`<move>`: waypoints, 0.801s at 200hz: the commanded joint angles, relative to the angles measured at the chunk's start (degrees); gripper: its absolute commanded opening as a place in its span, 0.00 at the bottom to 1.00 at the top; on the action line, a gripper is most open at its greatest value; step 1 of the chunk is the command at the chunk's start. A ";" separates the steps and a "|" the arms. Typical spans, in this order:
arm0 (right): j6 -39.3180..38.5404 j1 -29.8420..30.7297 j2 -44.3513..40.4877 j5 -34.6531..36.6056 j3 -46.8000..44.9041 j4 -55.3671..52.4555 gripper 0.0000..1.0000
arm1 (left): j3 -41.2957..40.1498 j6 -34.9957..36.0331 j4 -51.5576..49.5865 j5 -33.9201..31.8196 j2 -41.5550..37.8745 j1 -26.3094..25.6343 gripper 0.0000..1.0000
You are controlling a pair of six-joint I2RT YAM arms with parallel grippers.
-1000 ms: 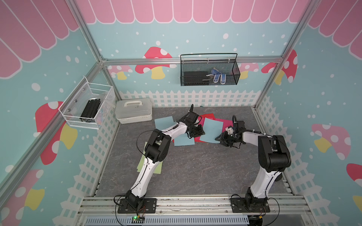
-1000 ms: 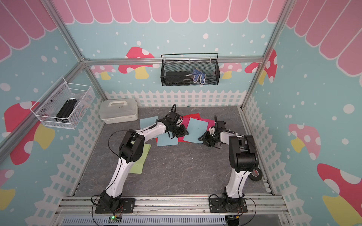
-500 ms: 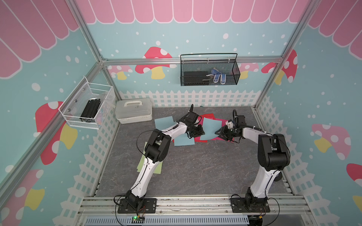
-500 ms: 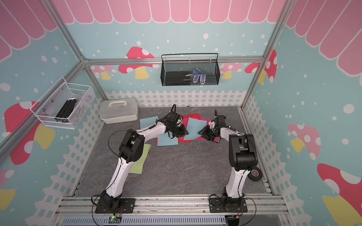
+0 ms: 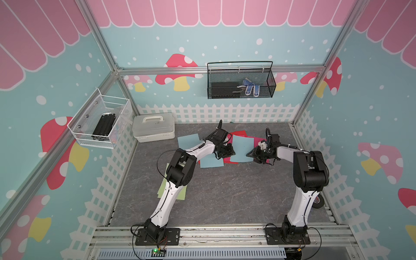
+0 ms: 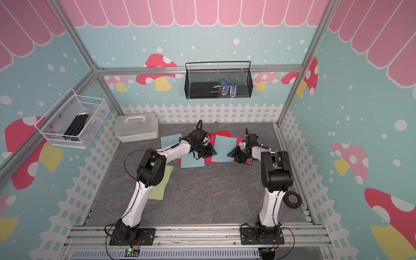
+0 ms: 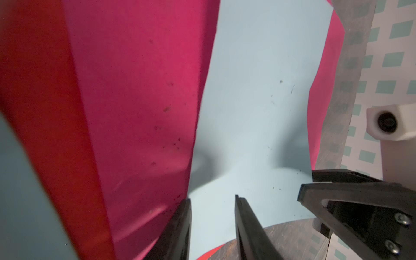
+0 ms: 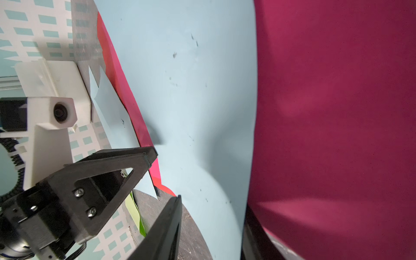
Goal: Sort the scattered colored papers by color
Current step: Pick up the colored paper from the center of the board.
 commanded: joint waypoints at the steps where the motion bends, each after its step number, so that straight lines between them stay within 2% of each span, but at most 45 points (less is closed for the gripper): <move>1: -0.87 -0.86 2.24 0.63 1.27 0.03 0.40 | -0.48 0.17 -2.01 -0.93 2.97 0.22 0.37; 101: -1.38 -2.46 9.08 -0.29 6.99 -0.23 0.39 | 0.05 0.16 -1.96 -0.51 3.65 0.31 0.36; 160: -1.81 -2.46 11.24 -0.34 8.45 -0.68 0.20 | 0.02 0.26 -2.10 -0.51 3.65 0.41 0.36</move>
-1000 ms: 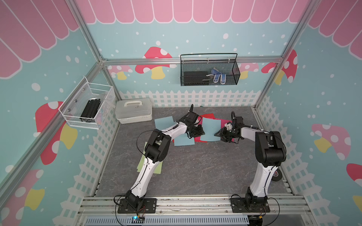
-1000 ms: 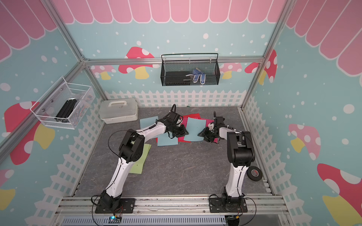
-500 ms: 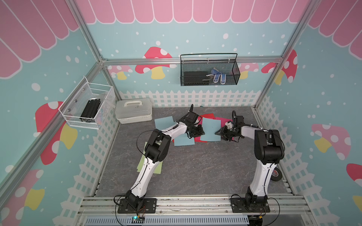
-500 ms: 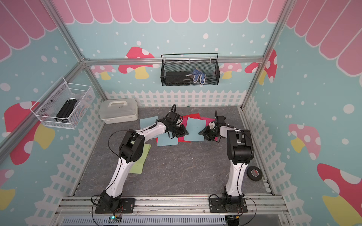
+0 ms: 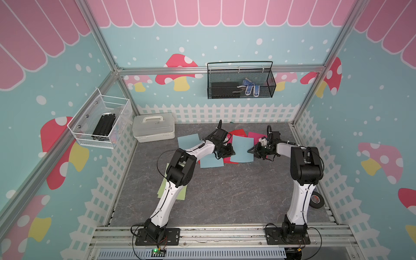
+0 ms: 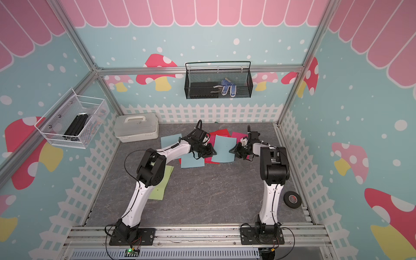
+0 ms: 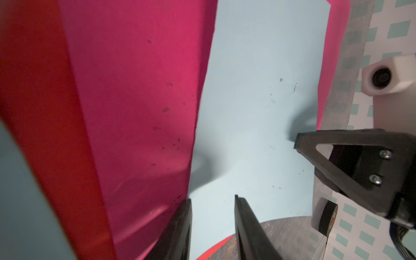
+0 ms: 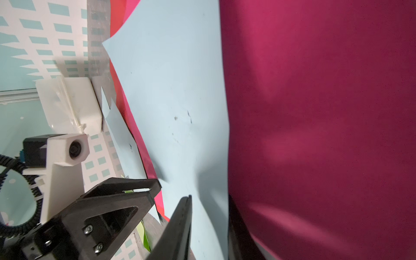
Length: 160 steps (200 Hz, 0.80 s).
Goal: Sort the scattered colored papers by color
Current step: Pick up the colored paper from the center of the board.
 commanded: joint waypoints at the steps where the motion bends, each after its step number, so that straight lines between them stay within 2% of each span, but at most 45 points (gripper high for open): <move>1: -0.41 -0.23 2.73 2.81 -0.03 -2.21 0.19 | -0.10 0.24 -2.25 -1.17 3.41 0.25 0.36; 37: -1.15 -0.18 3.17 2.30 0.25 -2.85 0.00 | 0.27 0.23 -2.28 -0.89 3.68 0.26 0.36; 100: -2.90 -0.07 0.72 2.38 0.02 -4.23 0.00 | 3.13 2.30 -2.26 -0.56 1.67 0.41 0.37; 160: -4.66 0.39 -4.90 2.26 -0.53 -7.10 0.00 | 3.66 6.56 -3.32 -4.63 -7.57 0.85 0.41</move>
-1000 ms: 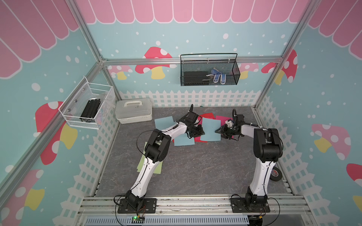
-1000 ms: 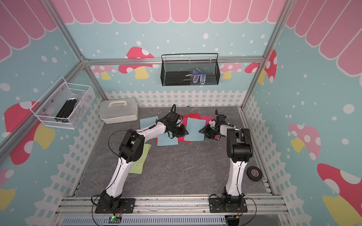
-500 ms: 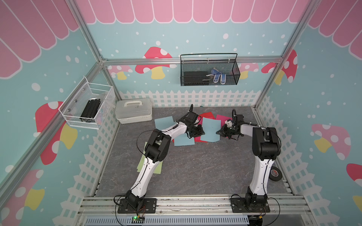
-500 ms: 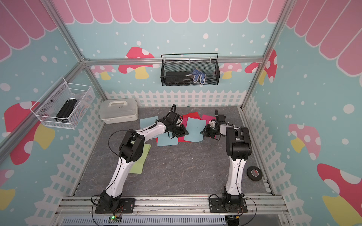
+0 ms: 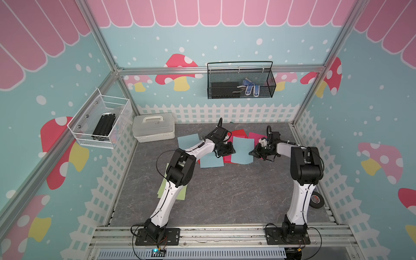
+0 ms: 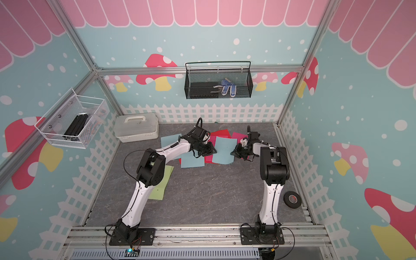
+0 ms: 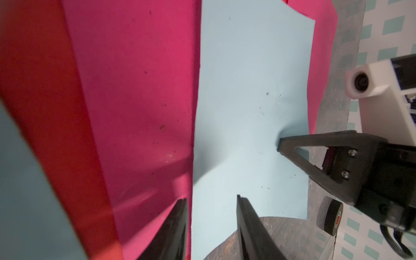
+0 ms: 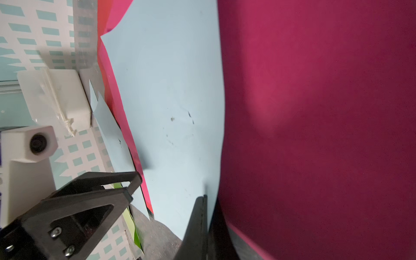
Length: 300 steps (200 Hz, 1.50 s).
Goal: Sort the scattered colored papers by color
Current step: Pick up the colored paper from the center of the board, then place the colored paper at the center of the board.
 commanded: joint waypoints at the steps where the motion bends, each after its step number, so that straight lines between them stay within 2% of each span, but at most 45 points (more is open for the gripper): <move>1: -1.59 0.56 -3.94 0.92 -0.67 -3.20 0.00 | 1.30 3.11 -1.29 -3.16 -6.72 0.52 0.41; 67: -2.72 1.99 -11.33 -0.34 -2.78 -6.37 0.00 | -4.72 5.74 -2.29 -8.35 -17.14 0.94 0.43; 115: -3.71 5.54 -20.93 -0.49 -4.67 -10.23 0.00 | -11.65 6.75 -2.01 -11.82 -24.70 1.90 0.44; 196: -1.67 20.26 -31.29 0.40 -7.31 -13.89 0.00 | -25.11 6.19 0.58 -19.25 -40.82 5.21 0.47; 238: 6.07 27.23 -36.08 -0.52 -15.15 -6.66 0.00 | -31.93 5.23 1.90 -20.27 -47.19 7.35 0.48; 276: 22.20 35.57 -38.80 0.74 -29.32 11.54 0.00 | -37.32 4.00 3.73 -20.28 -51.05 7.96 0.49; 300: 28.34 38.71 -38.59 3.71 -34.55 18.40 0.00 | -39.22 3.75 4.13 -20.30 -52.75 8.13 0.49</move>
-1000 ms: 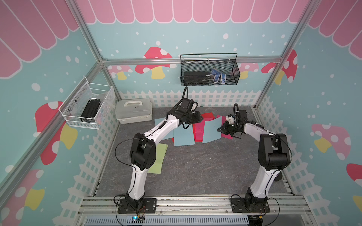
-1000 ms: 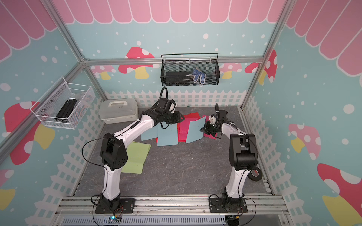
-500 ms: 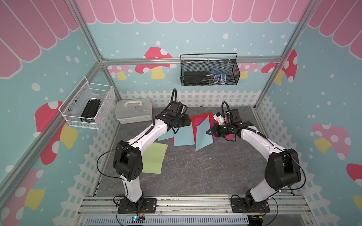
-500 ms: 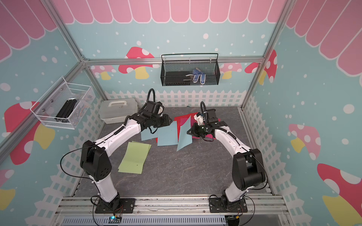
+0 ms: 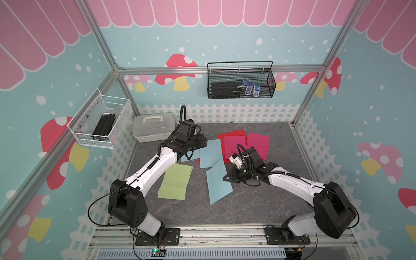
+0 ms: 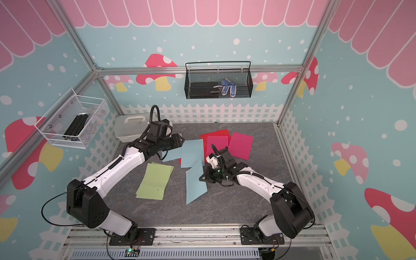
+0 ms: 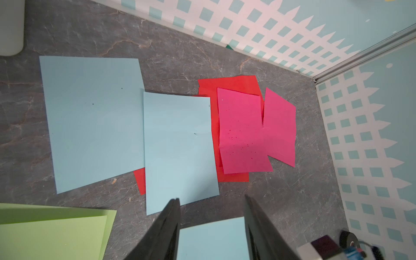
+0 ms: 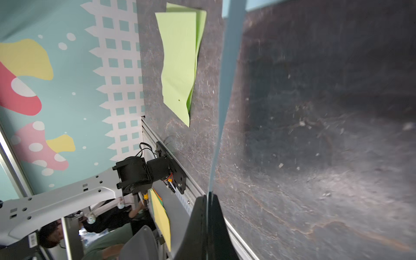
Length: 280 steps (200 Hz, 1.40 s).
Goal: Sort the scattered colored papers by color
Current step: Place the colored paper at the center of the board.
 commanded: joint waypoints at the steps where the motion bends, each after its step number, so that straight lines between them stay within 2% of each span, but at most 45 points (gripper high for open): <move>1: 11.52 1.99 -0.38 3.11 -4.13 11.90 0.00 | -1.62 -0.88 1.66 -1.06 -2.87 0.37 0.49; 56: 21.89 2.81 0.75 7.98 -11.84 22.66 0.00 | -5.04 -1.04 2.01 -0.78 -5.86 0.32 0.49; 59: 22.82 2.82 1.03 8.15 -12.29 23.71 0.00 | -5.22 -1.11 2.11 -0.78 -6.02 1.61 0.49; 111: 33.69 2.93 6.61 8.11 -18.56 38.13 0.00 | -7.56 -1.13 2.61 -0.04 -7.94 3.59 0.50; 200: 34.04 3.81 12.58 7.43 -15.48 37.65 0.00 | -9.20 -1.30 3.84 1.15 -7.48 4.39 0.50; 255: 37.75 4.27 14.43 8.49 -16.95 43.80 0.00 | -10.04 -1.39 4.26 1.53 -7.63 4.60 0.50; 280: 38.41 4.66 15.49 8.05 -17.03 44.61 0.09 | -10.18 -1.22 4.29 1.25 -7.65 4.68 0.50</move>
